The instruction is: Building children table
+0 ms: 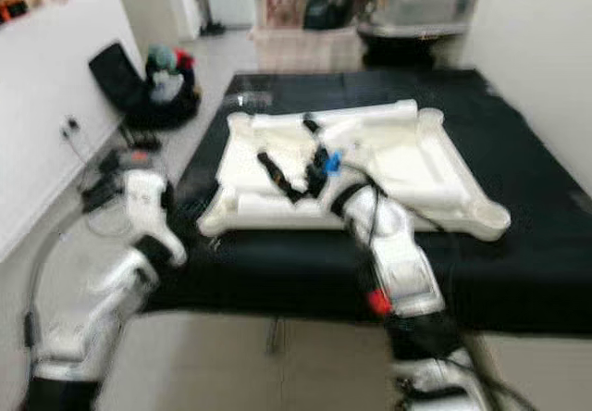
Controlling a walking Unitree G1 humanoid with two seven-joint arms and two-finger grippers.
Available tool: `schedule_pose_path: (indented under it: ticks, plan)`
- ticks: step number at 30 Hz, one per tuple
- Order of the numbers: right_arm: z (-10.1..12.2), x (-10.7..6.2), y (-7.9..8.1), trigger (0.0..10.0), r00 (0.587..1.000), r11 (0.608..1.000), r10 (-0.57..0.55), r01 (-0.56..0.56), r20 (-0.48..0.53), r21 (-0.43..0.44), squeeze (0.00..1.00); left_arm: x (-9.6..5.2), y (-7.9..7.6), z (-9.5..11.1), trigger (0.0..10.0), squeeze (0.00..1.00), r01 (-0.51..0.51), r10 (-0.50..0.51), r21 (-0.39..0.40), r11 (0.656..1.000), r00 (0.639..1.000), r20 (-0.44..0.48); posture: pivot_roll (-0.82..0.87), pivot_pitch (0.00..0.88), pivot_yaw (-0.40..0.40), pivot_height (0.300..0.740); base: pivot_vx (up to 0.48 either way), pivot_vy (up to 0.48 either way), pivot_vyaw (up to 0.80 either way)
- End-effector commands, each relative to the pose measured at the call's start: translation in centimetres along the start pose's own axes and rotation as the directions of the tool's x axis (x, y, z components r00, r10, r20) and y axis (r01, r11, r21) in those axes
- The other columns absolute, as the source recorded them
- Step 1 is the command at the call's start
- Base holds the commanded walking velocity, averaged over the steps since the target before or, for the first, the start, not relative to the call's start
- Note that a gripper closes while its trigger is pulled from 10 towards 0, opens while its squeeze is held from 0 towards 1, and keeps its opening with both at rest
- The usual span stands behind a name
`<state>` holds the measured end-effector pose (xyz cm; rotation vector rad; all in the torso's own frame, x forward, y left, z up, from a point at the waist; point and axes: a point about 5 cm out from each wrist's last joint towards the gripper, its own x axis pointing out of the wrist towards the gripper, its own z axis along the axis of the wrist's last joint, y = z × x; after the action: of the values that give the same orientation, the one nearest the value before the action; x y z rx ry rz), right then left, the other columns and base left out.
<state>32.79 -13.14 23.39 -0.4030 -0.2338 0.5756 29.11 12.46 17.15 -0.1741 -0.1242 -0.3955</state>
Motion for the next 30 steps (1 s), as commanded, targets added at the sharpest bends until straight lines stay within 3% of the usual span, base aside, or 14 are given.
schedule_pose_path:
  ticks: [1,3,6,9,12,15,18,23,30]
  plan:
    - [0.1,-0.1,-0.6,10.0,0.999,0.999,0.026,-0.028,-0.043,-0.039,0.0,-0.1,-0.5,-0.3,10.0,0.0,0.021,-0.021,-0.005,1.0,1.0,-0.013,-0.1,0.0,0.007,0.74,0.368,0.0,0.0]
    - [0.6,-0.3,-1.7,10.0,0.994,0.996,0.041,-0.049,-0.096,-0.079,0.0,-0.1,-0.7,-0.8,10.0,0.0,0.037,-0.037,-0.011,0.999,0.999,-0.035,-0.1,0.0,0.006,0.74,0.368,0.0,0.0]
    - [1.3,-0.5,-3.0,10.0,0.991,0.996,0.049,-0.057,-0.121,-0.067,0.0,-0.1,-1.0,-1.1,10.0,0.0,0.056,-0.057,-0.016,0.998,0.997,-0.047,-0.1,0.0,0.0,0.74,0.364,0.0,0.0]
    - [1.6,-0.9,-3.1,10.0,0.989,0.993,0.095,-0.103,-0.115,-0.063,0.0,-0.1,-1.0,-1.1,10.0,0.0,0.06,-0.061,-0.02,0.998,0.997,-0.049,-0.1,0.0,-0.002,0.74,0.344,0.0,0.0]
    - [2.2,-2.3,-2.3,10.0,0.956,0.957,0.273,-0.281,-0.11,-0.066,0.0,-0.3,-1.1,-1.0,10.0,0.0,0.06,-0.06,-0.024,0.998,0.998,-0.023,-0.11,0.0,-0.002,0.74,0.0,0.0,0.0]
    - [2.0,-3.0,-1.5,10.0,0.923,0.925,0.36,-0.372,-0.136,-0.074,0.0,-0.4,-1.3,-1.4,10.0,0.0,0.072,-0.073,-0.013,0.997,0.996,-0.042,-0.11,0.0,-0.001,0.74,0.0,0.0,0.0]
    - [1.9,-3.3,-1.1,10.0,0.905,0.909,0.393,-0.409,-0.162,-0.078,0.0,-0.5,-1.5,-1.5,10.0,0.0,0.083,-0.083,-0.009,0.997,0.996,-0.042,-0.11,0.0,-0.004,0.74,0.0,-0.308,0.0]
    - [0.4,-4.2,0.1,10.0,0.835,0.849,0.469,-0.516,-0.289,-0.111,0.0,-0.5,-2.2,-1.6,10.0,0.0,0.105,-0.106,-0.028,0.994,0.994,-0.036,-0.11,0.0,-0.008,0.74,0.0,-0.461,0.0]
    - [-0.1,-4.6,-0.2,10.0,0.794,0.827,0.486,-0.553,-0.365,-0.102,0.0,-0.6,-1.8,-1.9,10.0,0.0,0.068,-0.071,-0.066,0.996,0.996,-0.048,-0.11,0.0,-0.007,0.74,0.0,-0.329,0.0]
